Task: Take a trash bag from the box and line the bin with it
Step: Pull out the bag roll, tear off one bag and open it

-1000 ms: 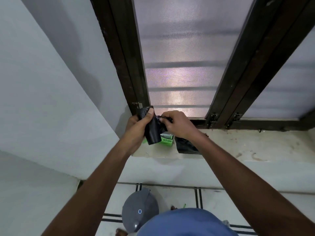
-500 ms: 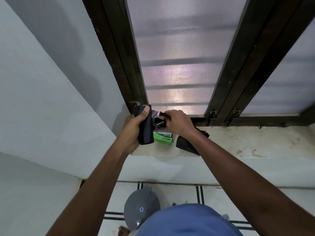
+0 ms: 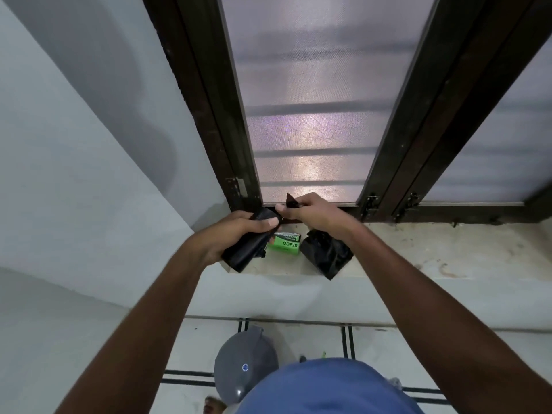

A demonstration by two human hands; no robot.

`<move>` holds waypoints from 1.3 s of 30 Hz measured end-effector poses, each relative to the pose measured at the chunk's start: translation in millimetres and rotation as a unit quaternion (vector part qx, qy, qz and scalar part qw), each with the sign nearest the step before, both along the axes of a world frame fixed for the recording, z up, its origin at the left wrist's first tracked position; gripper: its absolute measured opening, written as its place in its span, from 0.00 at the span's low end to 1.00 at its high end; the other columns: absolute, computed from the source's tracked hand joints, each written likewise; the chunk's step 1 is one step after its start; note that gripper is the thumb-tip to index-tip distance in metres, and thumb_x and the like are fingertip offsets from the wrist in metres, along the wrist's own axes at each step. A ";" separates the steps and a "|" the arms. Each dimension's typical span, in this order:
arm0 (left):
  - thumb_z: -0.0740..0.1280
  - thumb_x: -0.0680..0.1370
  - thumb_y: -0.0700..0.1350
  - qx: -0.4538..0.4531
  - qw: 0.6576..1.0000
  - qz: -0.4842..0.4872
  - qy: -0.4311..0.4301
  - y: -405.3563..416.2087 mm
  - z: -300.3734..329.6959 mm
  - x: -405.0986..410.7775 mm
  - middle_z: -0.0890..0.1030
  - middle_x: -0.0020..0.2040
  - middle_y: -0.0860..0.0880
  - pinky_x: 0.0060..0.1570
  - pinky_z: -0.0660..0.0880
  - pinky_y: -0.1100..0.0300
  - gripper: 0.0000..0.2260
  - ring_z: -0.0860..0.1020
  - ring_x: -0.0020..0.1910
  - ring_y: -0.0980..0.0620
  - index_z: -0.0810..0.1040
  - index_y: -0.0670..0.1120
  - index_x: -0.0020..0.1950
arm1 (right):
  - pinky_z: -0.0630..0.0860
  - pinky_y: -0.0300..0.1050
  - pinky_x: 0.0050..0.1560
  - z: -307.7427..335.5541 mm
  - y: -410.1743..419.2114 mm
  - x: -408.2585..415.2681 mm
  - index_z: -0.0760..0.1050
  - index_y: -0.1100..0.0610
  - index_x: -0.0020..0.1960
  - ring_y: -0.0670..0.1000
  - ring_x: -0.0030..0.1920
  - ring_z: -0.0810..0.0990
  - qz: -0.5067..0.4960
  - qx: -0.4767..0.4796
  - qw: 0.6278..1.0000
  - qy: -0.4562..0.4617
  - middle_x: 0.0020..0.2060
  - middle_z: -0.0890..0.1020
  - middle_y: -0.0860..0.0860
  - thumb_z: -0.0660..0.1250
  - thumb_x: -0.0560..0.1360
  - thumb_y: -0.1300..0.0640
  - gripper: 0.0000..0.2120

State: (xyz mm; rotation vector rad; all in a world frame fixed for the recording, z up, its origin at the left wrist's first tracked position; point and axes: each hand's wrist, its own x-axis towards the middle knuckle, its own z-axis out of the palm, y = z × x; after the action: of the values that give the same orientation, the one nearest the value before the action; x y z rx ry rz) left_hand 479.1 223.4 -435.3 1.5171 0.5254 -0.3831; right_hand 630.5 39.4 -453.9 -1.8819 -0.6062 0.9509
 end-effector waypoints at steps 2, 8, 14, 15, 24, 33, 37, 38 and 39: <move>0.80 0.75 0.57 -0.004 1.000 -0.005 -0.023 -0.6 -0.1 1.9 0.87 0.56 0.36 0.53 0.81 0.48 0.28 0.83 0.53 0.44 0.84 0.40 0.67 | 0.69 0.37 0.39 -6.4 4.9 -4.3 0.86 0.55 0.46 0.35 0.29 0.75 -0.031 0.013 0.999 -0.015 0.27 0.80 0.37 0.75 0.83 0.42 0.17; 0.76 0.80 0.56 0.059 0.990 0.001 -0.128 -6.0 -4.1 -3.8 0.84 0.46 0.43 0.49 0.81 0.48 0.19 0.83 0.44 0.44 0.83 0.41 0.58 | 0.67 0.46 0.39 -14.8 10.7 -5.5 0.74 0.53 0.38 0.48 0.33 0.72 -0.127 0.001 0.989 -0.081 0.32 0.74 0.47 0.73 0.82 0.38 0.23; 0.73 0.84 0.46 0.067 0.979 0.047 -0.186 -19.3 0.8 -10.2 0.84 0.44 0.46 0.49 0.80 0.46 0.03 0.83 0.43 0.47 0.84 0.47 0.54 | 0.70 0.49 0.38 -18.2 19.7 -11.8 0.79 0.54 0.38 0.50 0.32 0.75 -0.137 0.007 0.974 -0.180 0.29 0.78 0.46 0.72 0.83 0.39 0.23; 0.74 0.83 0.47 0.065 0.979 0.046 -0.190 -20.4 3.7 -12.1 0.84 0.44 0.46 0.50 0.80 0.45 0.04 0.83 0.44 0.47 0.84 0.47 0.54 | 0.73 0.49 0.38 -20.3 21.1 -12.4 0.82 0.54 0.40 0.51 0.34 0.79 -0.137 -0.004 0.971 -0.196 0.31 0.81 0.47 0.73 0.83 0.41 0.20; 0.76 0.78 0.53 0.016 0.967 0.081 -0.239 0.5 41.3 -20.4 0.85 0.46 0.43 0.51 0.80 0.46 0.15 0.82 0.44 0.42 0.83 0.42 0.55 | 0.68 0.48 0.40 -66.1 -31.6 4.0 0.70 0.50 0.37 0.50 0.35 0.75 -0.173 -0.056 0.972 -0.150 0.33 0.75 0.48 0.71 0.83 0.37 0.24; 0.69 0.85 0.50 -0.142 0.959 0.185 -0.159 -22.6 -2.6 0.5 0.84 0.50 0.47 0.53 0.78 0.54 0.12 0.82 0.46 0.50 0.80 0.43 0.63 | 0.69 0.58 0.74 -67.0 -24.6 13.8 0.79 0.53 0.71 0.58 0.71 0.69 -0.147 -0.129 0.937 -0.291 0.68 0.72 0.55 0.66 0.85 0.47 0.17; 0.69 0.85 0.50 -0.181 0.951 0.199 -0.155 -29.5 -12.0 4.5 0.83 0.50 0.48 0.53 0.80 0.56 0.12 0.83 0.47 0.51 0.80 0.44 0.63 | 0.60 0.62 0.81 -63.5 -34.0 6.8 0.62 0.51 0.83 0.64 0.81 0.56 -0.125 -0.186 0.918 -0.326 0.79 0.59 0.60 0.76 0.78 0.38 0.41; 0.69 0.85 0.50 -0.187 0.949 0.203 -0.156 -31.1 -14.7 5.1 0.83 0.50 0.48 0.54 0.80 0.56 0.12 0.83 0.47 0.50 0.79 0.43 0.63 | 0.59 0.63 0.82 -62.3 -33.8 1.2 0.55 0.54 0.86 0.64 0.82 0.54 -0.138 -0.194 0.917 -0.320 0.81 0.56 0.61 0.77 0.77 0.37 0.48; 0.69 0.85 0.50 -0.190 0.947 0.207 -0.157 -32.6 -16.3 5.4 0.84 0.51 0.47 0.54 0.80 0.55 0.12 0.83 0.47 0.50 0.79 0.43 0.64 | 0.59 0.65 0.83 -61.6 -32.5 -4.1 0.49 0.57 0.88 0.65 0.82 0.54 -0.169 -0.187 0.914 -0.319 0.82 0.54 0.62 0.77 0.77 0.38 0.53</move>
State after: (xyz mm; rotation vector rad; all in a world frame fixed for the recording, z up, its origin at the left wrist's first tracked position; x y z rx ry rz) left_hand 484.6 190.8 -451.7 1.0318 0.4702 0.0852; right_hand 626.4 6.9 -515.6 -2.5641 -0.4576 0.2102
